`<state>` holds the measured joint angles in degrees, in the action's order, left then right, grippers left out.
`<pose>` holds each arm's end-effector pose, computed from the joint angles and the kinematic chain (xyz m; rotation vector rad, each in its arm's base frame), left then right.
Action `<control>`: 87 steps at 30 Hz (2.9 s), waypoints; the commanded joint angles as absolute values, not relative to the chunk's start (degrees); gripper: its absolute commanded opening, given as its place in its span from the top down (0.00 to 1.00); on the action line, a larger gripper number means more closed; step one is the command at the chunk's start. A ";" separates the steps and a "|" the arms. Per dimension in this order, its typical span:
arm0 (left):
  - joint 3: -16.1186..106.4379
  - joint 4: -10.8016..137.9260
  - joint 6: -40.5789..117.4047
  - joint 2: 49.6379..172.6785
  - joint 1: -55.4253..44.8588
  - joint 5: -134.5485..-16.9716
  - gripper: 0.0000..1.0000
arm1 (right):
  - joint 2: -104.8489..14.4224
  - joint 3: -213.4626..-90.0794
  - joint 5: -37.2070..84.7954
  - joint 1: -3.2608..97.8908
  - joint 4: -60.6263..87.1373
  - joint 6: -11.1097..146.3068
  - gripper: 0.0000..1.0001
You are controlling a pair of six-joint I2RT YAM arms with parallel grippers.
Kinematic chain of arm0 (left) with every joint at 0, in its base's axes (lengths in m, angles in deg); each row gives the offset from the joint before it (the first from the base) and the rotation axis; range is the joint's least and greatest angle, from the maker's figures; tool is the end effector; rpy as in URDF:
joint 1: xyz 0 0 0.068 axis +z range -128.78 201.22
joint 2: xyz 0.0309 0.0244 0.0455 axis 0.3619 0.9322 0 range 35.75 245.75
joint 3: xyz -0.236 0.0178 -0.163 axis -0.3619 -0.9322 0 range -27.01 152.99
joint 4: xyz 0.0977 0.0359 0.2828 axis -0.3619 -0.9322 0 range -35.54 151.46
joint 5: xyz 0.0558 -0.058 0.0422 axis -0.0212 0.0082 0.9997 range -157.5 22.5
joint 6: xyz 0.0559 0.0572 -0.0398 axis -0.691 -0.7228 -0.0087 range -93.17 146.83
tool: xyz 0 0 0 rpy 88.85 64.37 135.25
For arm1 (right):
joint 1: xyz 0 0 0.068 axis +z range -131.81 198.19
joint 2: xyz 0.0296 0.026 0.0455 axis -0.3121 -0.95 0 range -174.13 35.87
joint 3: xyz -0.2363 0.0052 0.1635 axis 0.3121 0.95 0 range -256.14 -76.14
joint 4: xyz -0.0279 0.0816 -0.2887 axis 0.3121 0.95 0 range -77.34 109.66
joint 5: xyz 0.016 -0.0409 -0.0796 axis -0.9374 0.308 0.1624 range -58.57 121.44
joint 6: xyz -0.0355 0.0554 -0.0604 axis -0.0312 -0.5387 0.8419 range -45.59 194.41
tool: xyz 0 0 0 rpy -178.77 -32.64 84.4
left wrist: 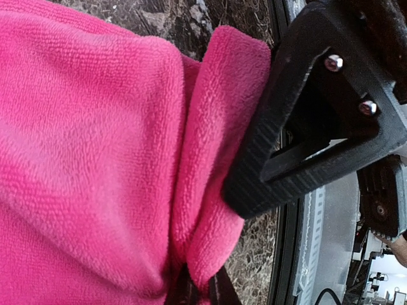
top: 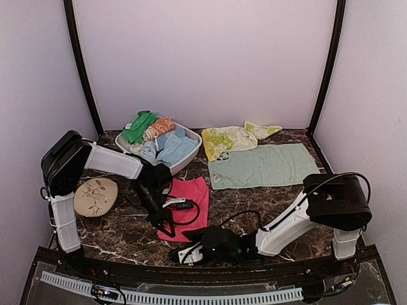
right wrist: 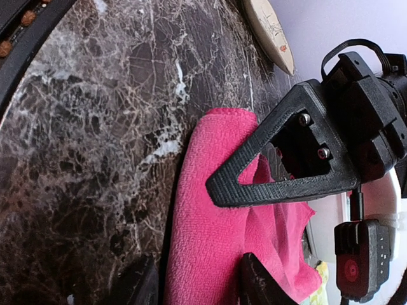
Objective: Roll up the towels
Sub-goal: Roll the towel at the center of the board.
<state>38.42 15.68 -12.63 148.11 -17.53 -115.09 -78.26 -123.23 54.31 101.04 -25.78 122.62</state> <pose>0.2441 -0.2712 0.0752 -1.7678 -2.2219 1.2524 0.0842 0.4235 0.0566 -1.7322 1.0541 -0.0329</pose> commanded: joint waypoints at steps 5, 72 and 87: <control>38.38 12.44 -15.82 148.19 -15.95 -115.44 0.79 | -79.35 -122.42 50.78 98.67 -24.69 114.36 0.73; 27.53 26.40 -15.85 133.20 -19.78 -104.34 1.00 | -58.94 -116.98 20.17 75.91 -15.12 58.65 0.00; 37.11 13.86 -18.00 143.95 -16.00 -115.72 1.00 | -33.90 -100.40 54.89 86.11 -18.89 75.93 0.09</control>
